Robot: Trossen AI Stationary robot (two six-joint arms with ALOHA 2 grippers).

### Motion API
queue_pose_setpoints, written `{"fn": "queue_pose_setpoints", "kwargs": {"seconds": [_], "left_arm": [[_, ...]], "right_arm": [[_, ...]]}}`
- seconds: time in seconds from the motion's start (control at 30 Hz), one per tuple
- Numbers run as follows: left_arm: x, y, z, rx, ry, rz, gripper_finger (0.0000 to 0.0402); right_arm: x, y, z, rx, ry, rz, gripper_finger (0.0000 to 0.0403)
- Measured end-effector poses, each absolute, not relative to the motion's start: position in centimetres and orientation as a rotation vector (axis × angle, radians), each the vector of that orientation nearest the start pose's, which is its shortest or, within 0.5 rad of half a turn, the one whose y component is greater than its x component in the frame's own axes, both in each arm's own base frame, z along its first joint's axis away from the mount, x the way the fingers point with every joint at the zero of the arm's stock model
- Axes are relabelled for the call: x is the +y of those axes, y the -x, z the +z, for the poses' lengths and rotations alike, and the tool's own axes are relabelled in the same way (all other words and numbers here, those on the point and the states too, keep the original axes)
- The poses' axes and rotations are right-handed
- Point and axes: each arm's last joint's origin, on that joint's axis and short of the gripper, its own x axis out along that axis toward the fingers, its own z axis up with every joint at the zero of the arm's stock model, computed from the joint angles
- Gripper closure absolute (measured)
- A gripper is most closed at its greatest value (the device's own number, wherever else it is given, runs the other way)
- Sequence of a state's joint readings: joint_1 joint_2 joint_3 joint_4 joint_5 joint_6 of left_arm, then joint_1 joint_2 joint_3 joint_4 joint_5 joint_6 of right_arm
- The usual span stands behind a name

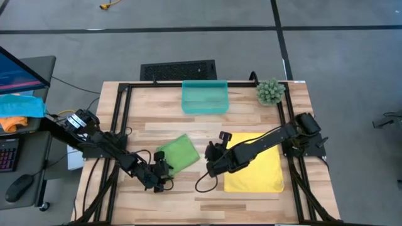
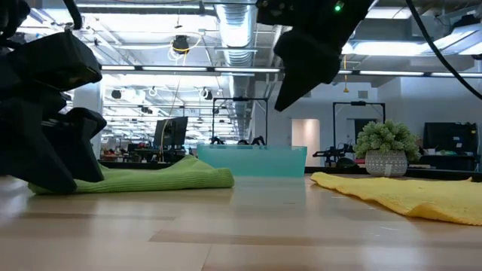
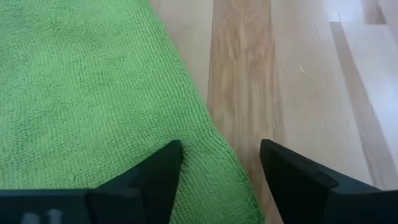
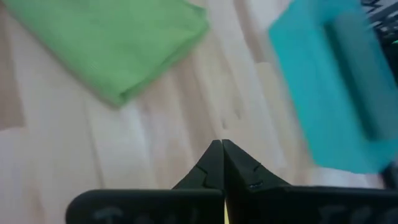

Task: Roll microfiber towels into tight, uniform cylinder then place into a basket
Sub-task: Roll the green towel

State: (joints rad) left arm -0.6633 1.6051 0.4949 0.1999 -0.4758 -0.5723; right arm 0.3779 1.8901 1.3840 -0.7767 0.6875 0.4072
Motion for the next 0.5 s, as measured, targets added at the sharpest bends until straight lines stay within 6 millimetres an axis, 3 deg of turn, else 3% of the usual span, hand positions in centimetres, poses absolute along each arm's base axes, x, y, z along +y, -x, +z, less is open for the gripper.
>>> {"fn": "queue_pose_setpoints", "kwargs": {"seconds": [0.3, 0.5], "left_arm": [[-16.5, -21.8, 13.0, 0.896, -0.089, 0.054, 0.0197], [-18.2, -21.7, 15.7, 0.920, -0.172, 0.124, 0.0200]], "right_arm": [[11.5, -35.0, 20.4, 1.043, 0.418, -0.470, 0.0386], [11.5, -34.5, 20.9, 1.069, 0.455, -0.454, 0.0390]]}}
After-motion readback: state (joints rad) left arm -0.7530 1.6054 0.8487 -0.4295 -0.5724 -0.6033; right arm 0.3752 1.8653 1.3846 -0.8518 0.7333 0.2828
